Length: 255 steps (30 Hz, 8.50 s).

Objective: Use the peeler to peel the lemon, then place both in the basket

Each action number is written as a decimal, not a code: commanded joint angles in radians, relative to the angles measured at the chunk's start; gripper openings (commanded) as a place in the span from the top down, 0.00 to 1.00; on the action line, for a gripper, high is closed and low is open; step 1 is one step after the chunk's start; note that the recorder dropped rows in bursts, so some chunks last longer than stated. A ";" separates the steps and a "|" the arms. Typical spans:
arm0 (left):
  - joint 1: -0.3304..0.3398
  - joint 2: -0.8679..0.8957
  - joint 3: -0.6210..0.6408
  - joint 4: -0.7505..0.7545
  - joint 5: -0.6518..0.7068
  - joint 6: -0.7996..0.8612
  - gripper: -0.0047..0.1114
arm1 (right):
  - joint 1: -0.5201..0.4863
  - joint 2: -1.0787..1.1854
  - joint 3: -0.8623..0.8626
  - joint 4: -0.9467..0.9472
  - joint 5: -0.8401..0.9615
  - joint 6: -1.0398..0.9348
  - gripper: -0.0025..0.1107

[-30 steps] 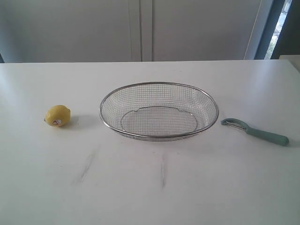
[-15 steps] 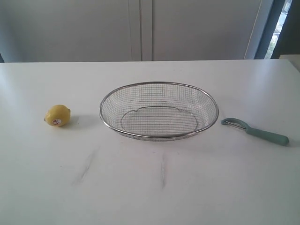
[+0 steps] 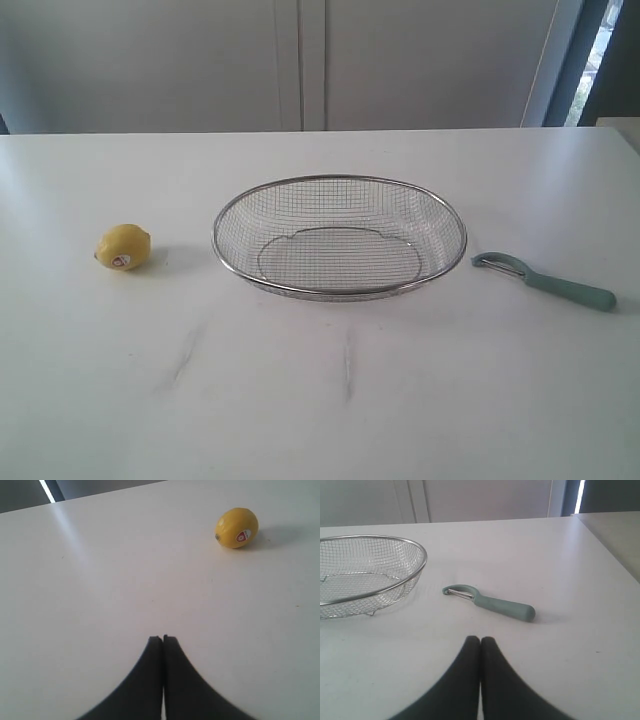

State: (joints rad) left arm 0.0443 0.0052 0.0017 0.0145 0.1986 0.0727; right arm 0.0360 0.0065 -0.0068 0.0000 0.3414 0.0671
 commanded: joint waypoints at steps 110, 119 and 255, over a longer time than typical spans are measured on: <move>0.003 -0.005 -0.002 -0.002 -0.004 -0.005 0.95 | 0.003 0.853 -0.835 0.130 0.612 -0.112 0.98; 0.003 -0.005 -0.002 -0.002 -0.004 -0.005 0.95 | 0.003 1.061 -1.082 0.099 0.868 -0.253 0.98; 0.003 -0.005 -0.002 -0.002 -0.004 -0.005 0.95 | -0.020 1.772 -1.238 -0.097 0.189 -0.845 0.98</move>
State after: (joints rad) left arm 0.0443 0.0052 0.0017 0.0145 0.1986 0.0727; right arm 0.0397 1.7721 -1.1966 -0.1513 0.4980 -0.7975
